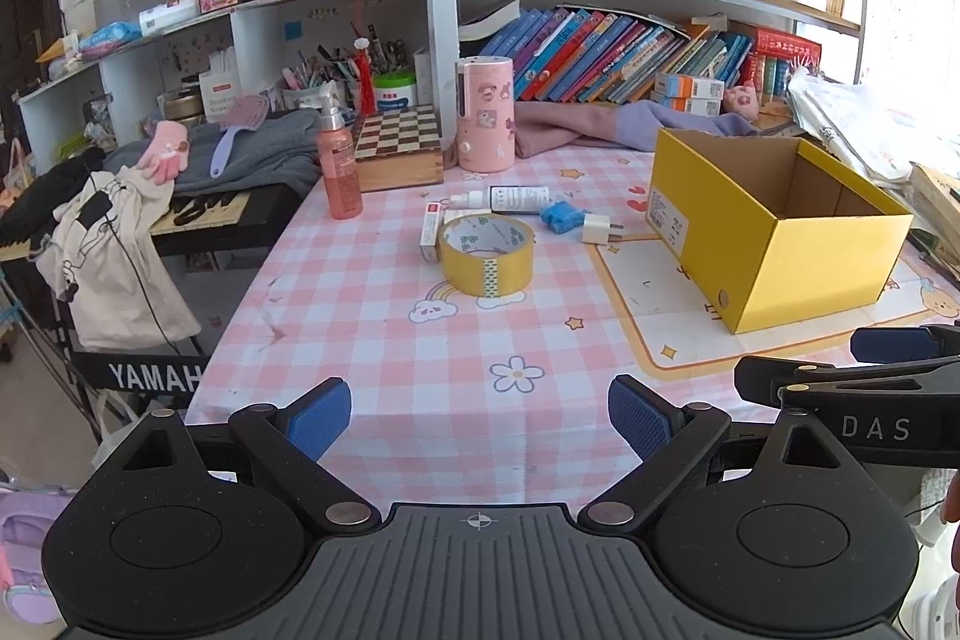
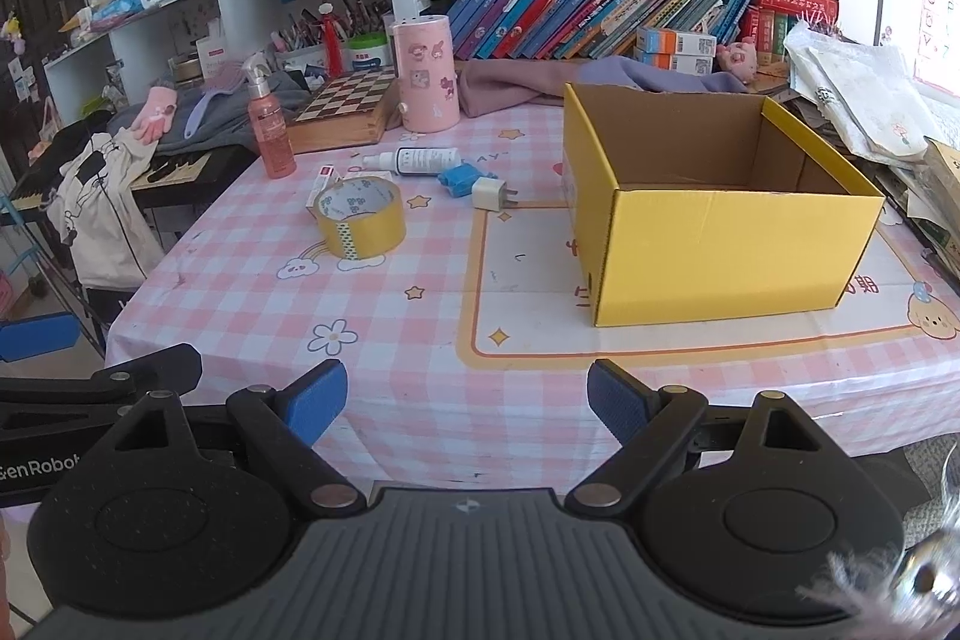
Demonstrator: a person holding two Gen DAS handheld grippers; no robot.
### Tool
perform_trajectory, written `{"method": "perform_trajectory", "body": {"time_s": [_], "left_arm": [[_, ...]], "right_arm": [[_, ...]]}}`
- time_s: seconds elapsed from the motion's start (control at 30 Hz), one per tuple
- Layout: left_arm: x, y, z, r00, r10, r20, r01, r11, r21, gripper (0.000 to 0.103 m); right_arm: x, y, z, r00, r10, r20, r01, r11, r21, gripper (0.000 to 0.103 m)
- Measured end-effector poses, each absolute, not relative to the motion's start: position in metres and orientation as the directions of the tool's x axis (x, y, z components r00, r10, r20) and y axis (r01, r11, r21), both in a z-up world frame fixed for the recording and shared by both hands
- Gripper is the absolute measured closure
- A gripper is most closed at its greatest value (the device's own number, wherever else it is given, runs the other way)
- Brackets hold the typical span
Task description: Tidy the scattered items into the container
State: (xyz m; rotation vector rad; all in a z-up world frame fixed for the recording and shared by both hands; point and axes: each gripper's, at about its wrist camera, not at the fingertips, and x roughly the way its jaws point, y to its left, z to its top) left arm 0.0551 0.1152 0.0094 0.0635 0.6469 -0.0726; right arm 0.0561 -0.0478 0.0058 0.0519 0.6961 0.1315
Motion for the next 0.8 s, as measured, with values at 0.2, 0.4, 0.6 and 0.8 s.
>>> {"method": "perform_trajectory", "body": {"time_s": [0.2,0.4,0.6,0.8], "left_arm": [[0.058,0.125,0.007,0.788,-0.036,-0.615,0.060,0.998,0.019,0.008],[0.062,0.132,0.000,0.768,-0.012,-0.640,0.020,1.000,0.005,0.008],[0.077,0.132,-0.006,0.753,0.005,-0.658,-0.003,1.000,0.005,0.008],[0.105,0.129,-0.009,0.746,0.016,-0.665,-0.007,1.000,0.016,0.008]], "right_arm": [[0.063,-0.037,0.007,0.749,0.150,-0.645,-0.132,0.988,0.076,0.017],[0.073,-0.030,0.000,0.726,0.171,-0.666,-0.168,0.983,0.070,0.018],[0.089,-0.027,-0.006,0.707,0.197,-0.679,-0.202,0.977,0.073,0.023],[0.120,-0.027,-0.011,0.692,0.216,-0.688,-0.225,0.971,0.079,0.031]]}}
